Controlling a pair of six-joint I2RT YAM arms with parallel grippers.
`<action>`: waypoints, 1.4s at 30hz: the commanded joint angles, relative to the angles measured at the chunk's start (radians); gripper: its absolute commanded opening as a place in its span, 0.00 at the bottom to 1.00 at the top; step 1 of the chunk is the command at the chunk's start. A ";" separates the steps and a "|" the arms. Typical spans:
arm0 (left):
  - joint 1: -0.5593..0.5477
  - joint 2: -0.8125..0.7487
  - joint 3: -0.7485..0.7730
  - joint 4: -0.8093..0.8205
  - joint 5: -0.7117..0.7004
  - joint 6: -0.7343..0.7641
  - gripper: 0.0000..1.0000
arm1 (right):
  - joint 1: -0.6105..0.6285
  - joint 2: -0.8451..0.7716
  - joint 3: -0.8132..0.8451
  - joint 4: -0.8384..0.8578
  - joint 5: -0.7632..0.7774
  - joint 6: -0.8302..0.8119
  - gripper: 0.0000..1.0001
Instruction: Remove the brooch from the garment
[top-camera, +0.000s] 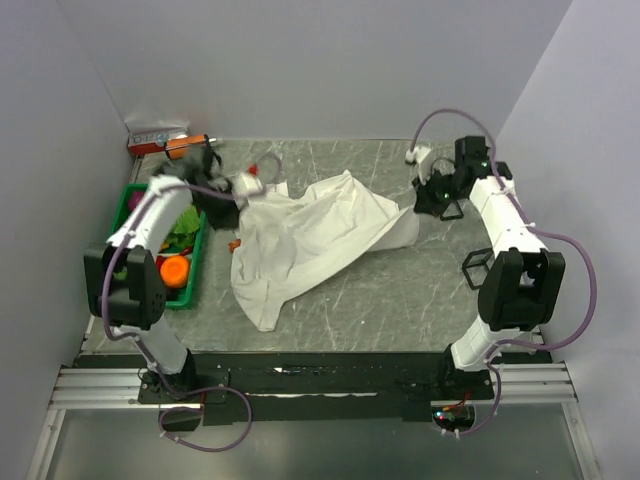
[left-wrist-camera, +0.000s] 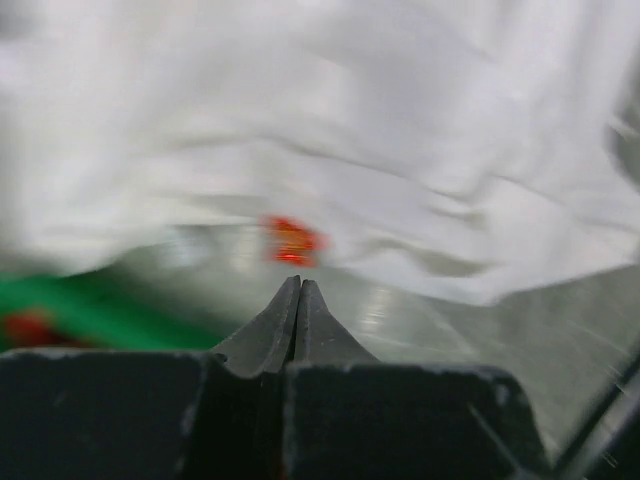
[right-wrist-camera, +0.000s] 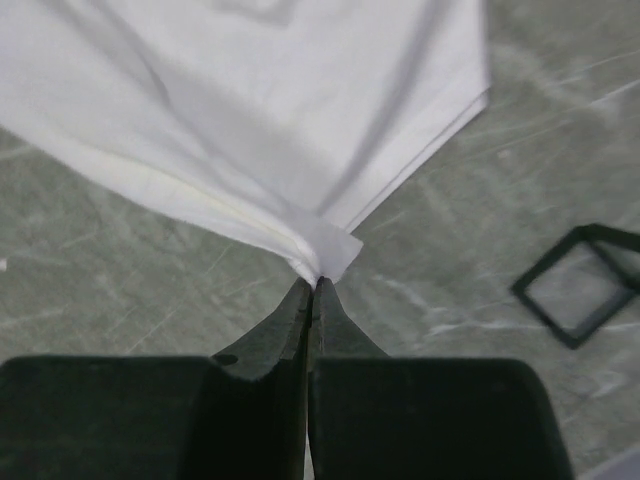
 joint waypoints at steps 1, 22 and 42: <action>0.163 0.041 0.361 -0.054 0.151 -0.133 0.01 | -0.036 0.015 0.233 0.112 -0.032 0.143 0.00; -0.236 0.049 -0.069 0.378 0.219 -0.530 0.43 | -0.048 0.030 0.120 0.126 -0.084 0.156 0.00; -0.270 0.304 0.020 0.342 0.170 -0.521 0.42 | -0.048 0.019 0.103 0.144 -0.085 0.163 0.00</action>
